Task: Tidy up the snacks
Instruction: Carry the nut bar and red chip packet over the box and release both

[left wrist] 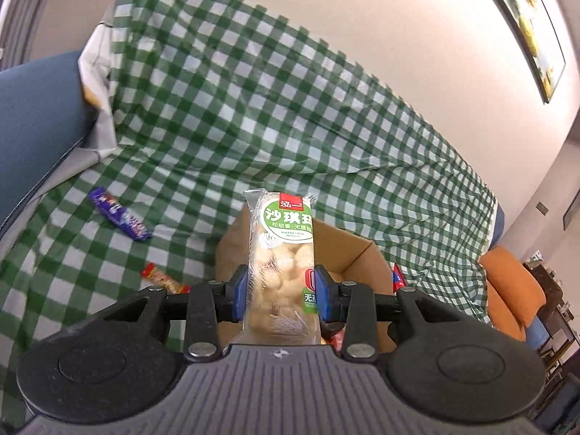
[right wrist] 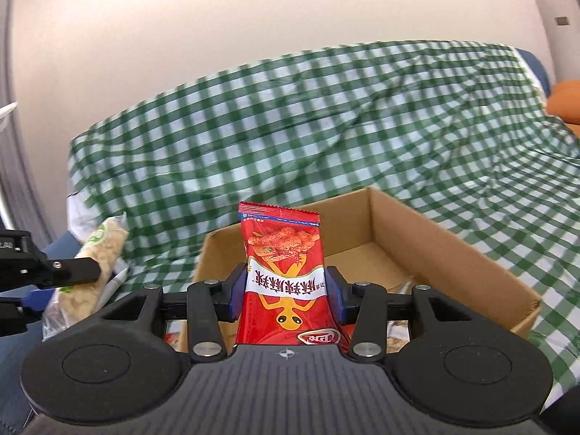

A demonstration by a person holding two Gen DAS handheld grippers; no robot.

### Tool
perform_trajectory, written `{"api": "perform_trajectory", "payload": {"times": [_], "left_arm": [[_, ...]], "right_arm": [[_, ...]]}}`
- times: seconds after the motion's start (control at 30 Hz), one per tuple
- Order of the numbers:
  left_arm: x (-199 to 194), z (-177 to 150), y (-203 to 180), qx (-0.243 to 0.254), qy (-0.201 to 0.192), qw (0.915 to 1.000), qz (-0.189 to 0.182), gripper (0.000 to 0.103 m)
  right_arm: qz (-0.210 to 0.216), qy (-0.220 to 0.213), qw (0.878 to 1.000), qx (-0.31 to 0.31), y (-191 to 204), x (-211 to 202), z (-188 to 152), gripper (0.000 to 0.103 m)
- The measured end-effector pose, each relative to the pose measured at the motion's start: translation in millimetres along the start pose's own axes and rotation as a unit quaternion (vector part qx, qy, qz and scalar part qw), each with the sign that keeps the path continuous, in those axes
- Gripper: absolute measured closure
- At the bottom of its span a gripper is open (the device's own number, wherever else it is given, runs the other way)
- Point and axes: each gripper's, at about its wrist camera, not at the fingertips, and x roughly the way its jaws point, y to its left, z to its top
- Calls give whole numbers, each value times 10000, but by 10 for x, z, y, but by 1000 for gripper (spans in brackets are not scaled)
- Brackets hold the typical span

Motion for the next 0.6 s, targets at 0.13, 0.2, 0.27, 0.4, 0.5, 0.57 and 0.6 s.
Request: {"api": "perform_trajectory", "payload": {"times": [0.13,0.2,0.27,0.4,0.5,0.57,0.6], "left_arm": [[69,21,-114,67,22,9999,-83,62],[103,25,-170,106,34,9999,-116,62],[132,29,-221,142,41,9998,-144,62],[198,38,-309,205,72,9996,-199,62],[241,43,-368,259,88,9994,-235,62],[265,41,-403,292,104,9992,-259,62],[277,40,-419,311,107,9991,-263,62]], "right_arm": [[-180,-75,9997,120,-78,9,7,56],[-228,-90,9996,164,-108,19,13,56],[-268,-117,9993,212,-138,18,15,56],[-310,-168,9989,294,-183,21,39,56],[-342,-181,9986,353,-222,27,52,56],[-370,-197,9984,383,-249,26,62,56],[-382,-209,9983,400,-261,25,68,56]]}}
